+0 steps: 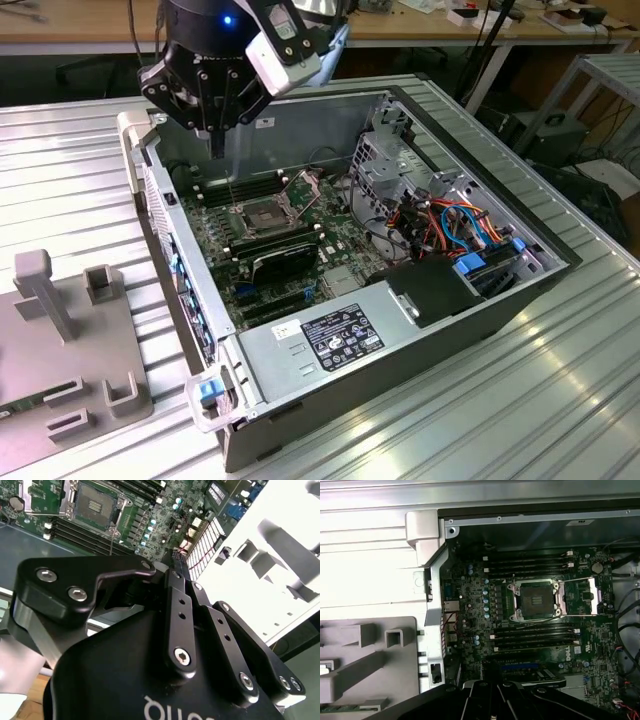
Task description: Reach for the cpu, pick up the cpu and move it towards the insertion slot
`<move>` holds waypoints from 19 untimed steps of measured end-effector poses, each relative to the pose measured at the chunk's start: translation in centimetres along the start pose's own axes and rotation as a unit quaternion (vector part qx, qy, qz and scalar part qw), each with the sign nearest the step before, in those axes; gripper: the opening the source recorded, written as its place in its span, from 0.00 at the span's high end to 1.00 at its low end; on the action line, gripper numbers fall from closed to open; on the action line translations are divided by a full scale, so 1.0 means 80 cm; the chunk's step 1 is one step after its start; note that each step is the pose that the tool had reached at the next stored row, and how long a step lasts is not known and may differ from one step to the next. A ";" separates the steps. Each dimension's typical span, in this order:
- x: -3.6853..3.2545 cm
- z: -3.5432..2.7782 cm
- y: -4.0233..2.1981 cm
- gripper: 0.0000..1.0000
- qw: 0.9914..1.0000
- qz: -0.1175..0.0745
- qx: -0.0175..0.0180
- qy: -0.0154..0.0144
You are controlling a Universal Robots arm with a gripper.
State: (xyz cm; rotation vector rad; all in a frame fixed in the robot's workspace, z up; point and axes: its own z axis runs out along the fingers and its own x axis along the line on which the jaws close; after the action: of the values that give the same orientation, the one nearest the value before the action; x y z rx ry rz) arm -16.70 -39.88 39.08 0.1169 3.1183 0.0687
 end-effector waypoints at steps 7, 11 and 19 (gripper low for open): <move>0.0075 0.0007 -0.0006 0.89 1.000 0.000 0.000 0.001; 0.0115 0.0013 -0.0010 0.89 1.000 0.000 0.000 0.002; 0.0189 0.0027 -0.0016 0.89 1.000 0.000 0.000 0.004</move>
State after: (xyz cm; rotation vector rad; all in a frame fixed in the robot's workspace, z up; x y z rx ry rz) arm -18.21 -39.88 38.82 0.1175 3.1261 0.0684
